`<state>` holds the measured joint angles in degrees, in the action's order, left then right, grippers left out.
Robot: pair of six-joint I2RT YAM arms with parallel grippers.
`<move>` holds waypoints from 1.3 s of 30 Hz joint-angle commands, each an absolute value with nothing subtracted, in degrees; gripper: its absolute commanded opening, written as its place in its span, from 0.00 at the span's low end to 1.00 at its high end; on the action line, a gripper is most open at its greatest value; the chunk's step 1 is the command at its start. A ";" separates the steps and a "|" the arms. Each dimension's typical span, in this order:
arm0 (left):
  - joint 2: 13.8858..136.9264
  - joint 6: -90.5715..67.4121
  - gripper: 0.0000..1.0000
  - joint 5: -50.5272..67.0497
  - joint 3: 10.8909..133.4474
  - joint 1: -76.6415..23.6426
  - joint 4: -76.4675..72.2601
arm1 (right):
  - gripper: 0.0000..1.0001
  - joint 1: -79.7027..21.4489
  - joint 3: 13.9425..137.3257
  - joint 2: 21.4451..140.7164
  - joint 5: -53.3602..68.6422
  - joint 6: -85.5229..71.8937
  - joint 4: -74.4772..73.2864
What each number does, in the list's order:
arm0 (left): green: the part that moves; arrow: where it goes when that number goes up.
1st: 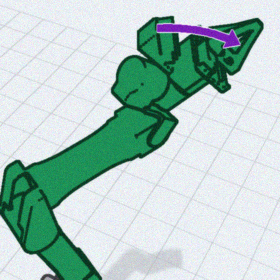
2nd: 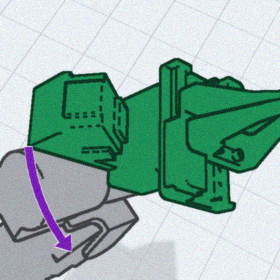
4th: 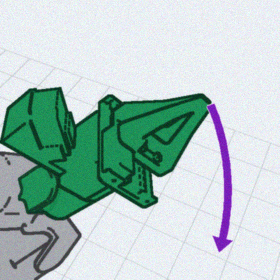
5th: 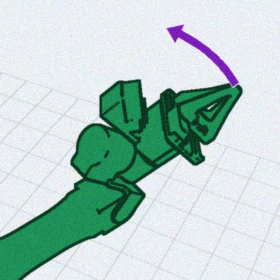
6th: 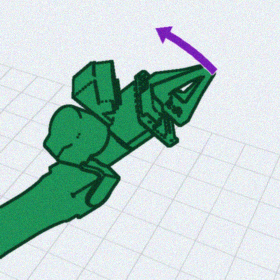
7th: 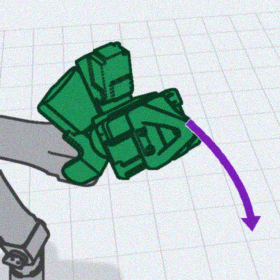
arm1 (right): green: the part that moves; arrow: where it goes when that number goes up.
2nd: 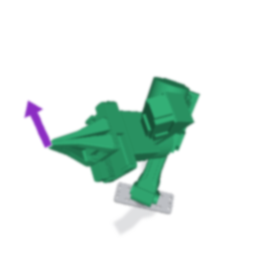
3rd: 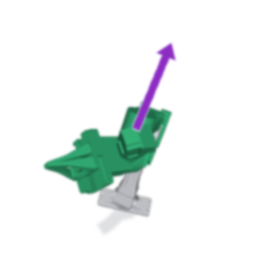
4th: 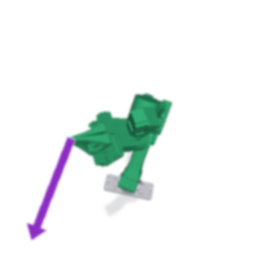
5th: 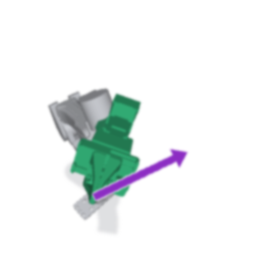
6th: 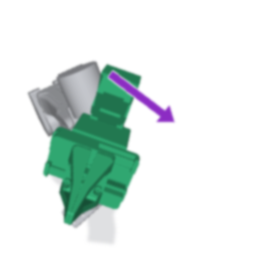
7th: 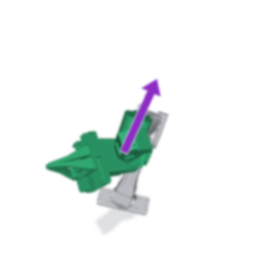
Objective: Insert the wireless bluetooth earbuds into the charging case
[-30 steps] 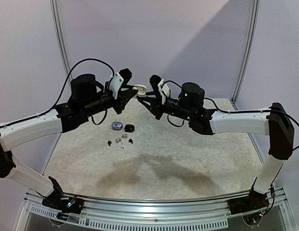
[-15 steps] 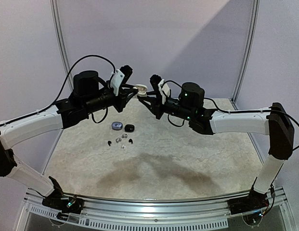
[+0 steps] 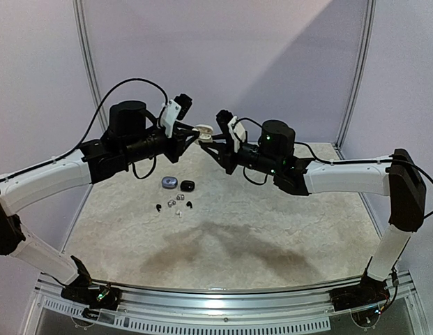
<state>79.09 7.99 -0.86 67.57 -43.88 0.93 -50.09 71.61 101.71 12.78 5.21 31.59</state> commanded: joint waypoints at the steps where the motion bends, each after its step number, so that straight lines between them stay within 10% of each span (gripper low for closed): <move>1: 80.51 7.03 0.26 -3.23 68.38 -44.30 5.27 | 0.00 -50.30 72.86 99.77 13.69 5.14 33.99; 39: 81.65 -1.84 0.35 -2.97 69.53 -44.30 8.73 | 0.00 -50.23 73.74 100.73 16.04 3.07 33.49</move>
